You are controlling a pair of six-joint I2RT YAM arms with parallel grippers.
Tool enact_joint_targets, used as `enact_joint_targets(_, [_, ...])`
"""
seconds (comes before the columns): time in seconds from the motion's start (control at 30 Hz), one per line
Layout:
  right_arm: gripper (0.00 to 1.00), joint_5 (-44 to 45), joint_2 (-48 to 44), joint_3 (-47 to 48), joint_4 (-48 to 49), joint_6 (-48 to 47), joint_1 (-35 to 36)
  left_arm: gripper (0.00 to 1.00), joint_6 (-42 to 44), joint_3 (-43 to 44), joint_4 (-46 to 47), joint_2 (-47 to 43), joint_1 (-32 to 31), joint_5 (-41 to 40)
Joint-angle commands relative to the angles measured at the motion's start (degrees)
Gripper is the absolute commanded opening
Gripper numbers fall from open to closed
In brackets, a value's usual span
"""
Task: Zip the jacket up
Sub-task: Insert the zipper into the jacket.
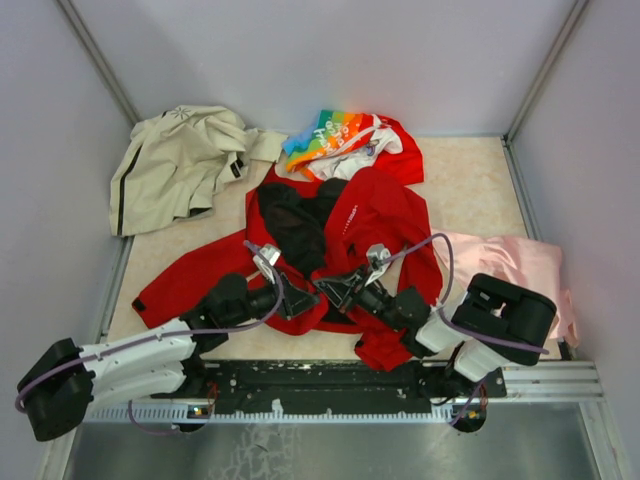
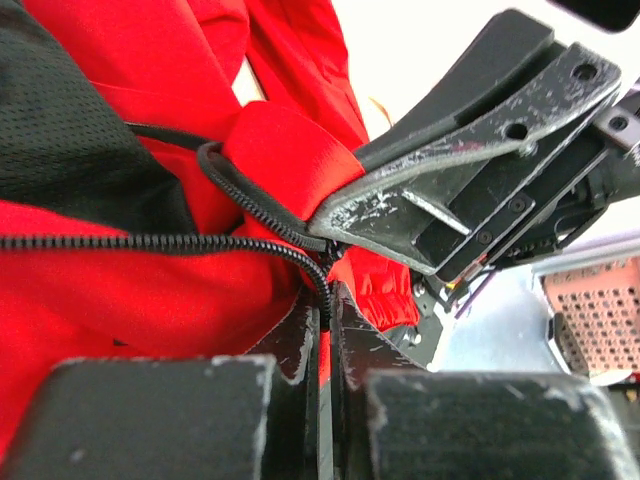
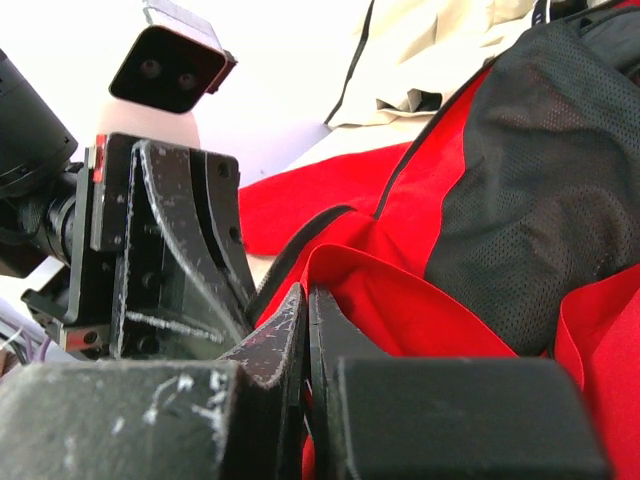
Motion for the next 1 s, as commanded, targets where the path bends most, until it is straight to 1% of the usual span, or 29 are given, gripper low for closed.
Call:
enact_joint_targets(0.0, [0.00,1.7,-0.3,4.5,9.7,-2.4,-0.1,0.00,4.2,3.5,-4.5,3.8,-0.5,10.6])
enact_joint_targets(0.17, [0.00,0.8,0.1,5.5,9.6,-2.4,-0.6,0.00,4.5,2.9,-3.9,6.1,-0.5,11.5])
enact_joint_targets(0.47, [0.00,0.7,-0.7,3.8,8.7,-2.3,-0.9,0.01,5.8,3.1,-6.5,3.1,-0.4,4.5])
enact_joint_targets(0.53, [0.00,0.9,-1.3,3.3,7.9,-2.5,-1.0,0.06,5.6,2.9,-6.9,1.8,-0.4,2.8])
enact_joint_targets(0.63, [0.00,0.8,-1.9,2.8,7.2,-2.6,-1.0,0.19,4.2,2.1,-6.9,-0.1,-0.4,0.4])
enact_joint_targets(0.77, [0.00,0.2,-1.8,2.0,7.8,-2.1,-1.0,0.33,2.7,0.7,-6.5,-2.6,-0.4,-2.1])
enact_joint_targets(0.97, [0.00,-0.1,-1.1,1.5,9.0,-1.3,-1.0,0.45,0.2,-1.1,-6.4,-6.5,-0.3,-5.5])
